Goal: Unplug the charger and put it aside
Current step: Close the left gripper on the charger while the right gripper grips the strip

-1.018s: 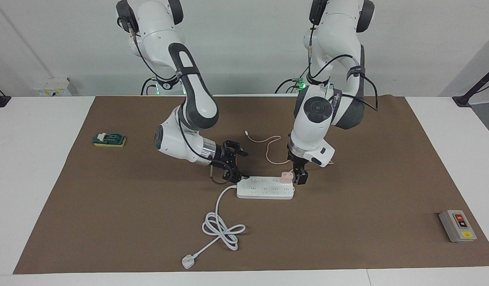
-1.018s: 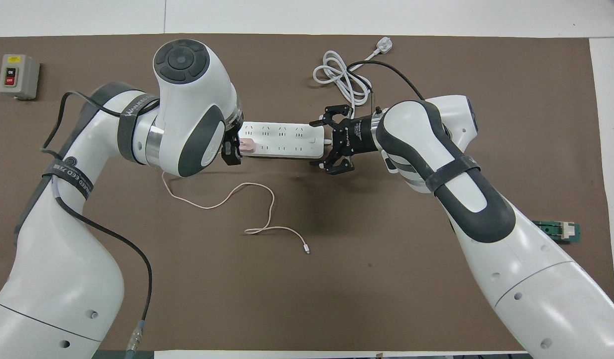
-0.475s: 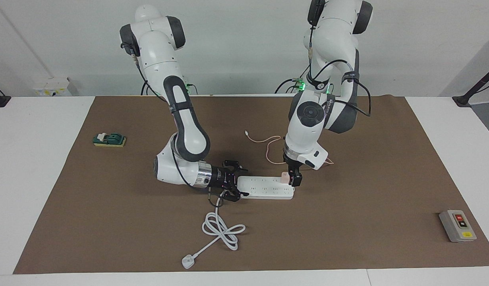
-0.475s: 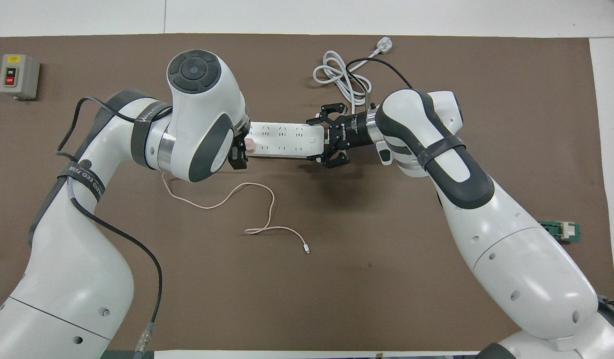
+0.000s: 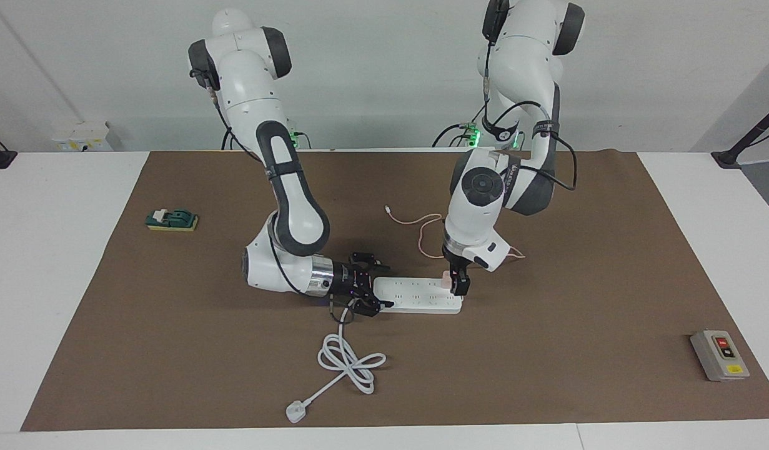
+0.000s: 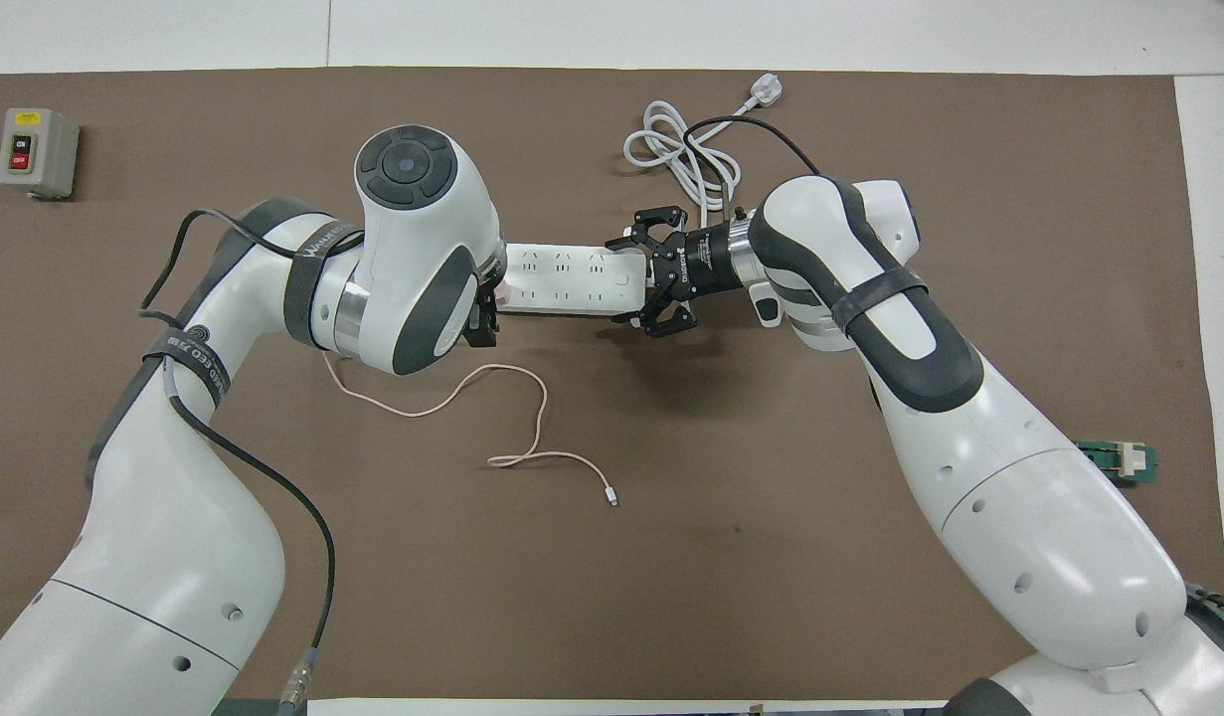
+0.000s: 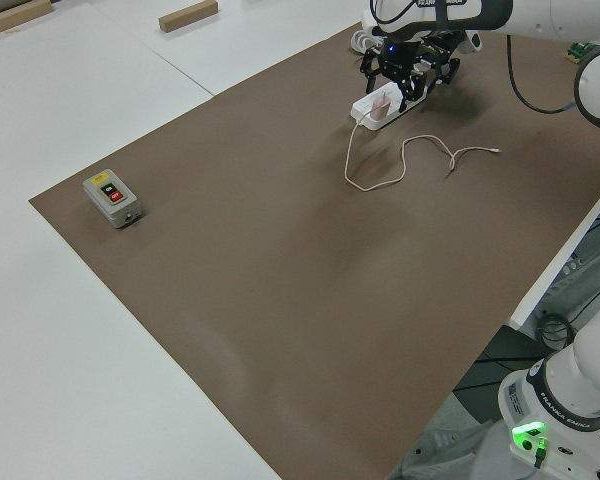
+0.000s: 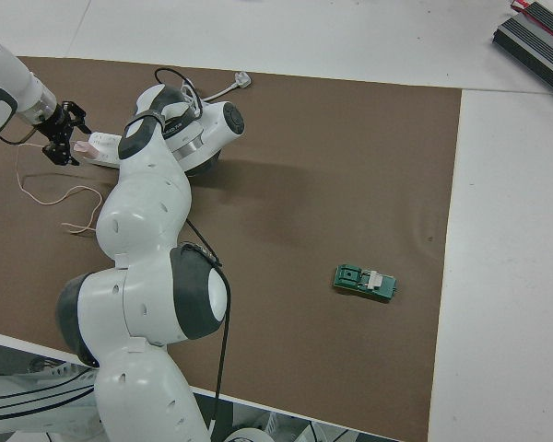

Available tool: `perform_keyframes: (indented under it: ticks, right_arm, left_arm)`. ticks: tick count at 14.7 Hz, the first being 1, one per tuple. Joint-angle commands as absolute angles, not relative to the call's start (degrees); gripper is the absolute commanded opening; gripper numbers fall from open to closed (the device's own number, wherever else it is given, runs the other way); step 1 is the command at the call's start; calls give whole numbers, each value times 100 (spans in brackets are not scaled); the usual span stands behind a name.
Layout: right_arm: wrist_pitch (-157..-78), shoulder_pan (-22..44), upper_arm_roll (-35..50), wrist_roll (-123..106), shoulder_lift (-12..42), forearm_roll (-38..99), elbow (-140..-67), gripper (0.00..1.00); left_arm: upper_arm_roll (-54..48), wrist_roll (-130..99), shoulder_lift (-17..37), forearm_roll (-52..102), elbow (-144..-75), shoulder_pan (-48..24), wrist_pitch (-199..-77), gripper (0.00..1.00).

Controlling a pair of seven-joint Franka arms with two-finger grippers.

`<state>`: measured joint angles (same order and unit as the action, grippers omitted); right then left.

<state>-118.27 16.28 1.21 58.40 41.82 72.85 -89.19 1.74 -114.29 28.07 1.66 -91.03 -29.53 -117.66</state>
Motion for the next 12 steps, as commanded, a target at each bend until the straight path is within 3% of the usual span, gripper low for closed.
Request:
perform_keyframes:
  ticks: [1,12]
  right_arm:
    - [-11839,1608,149,5538,4228,7418,-8912,100]
    - [-11988,1740,141,5326,4359,6961,-8824,100]
  left_arm:
    - [255,-11294,2733,123,-9316,-3050,-11979,100]
    - [255,-11031,2690,141,-9510,-3050,-12252,99]
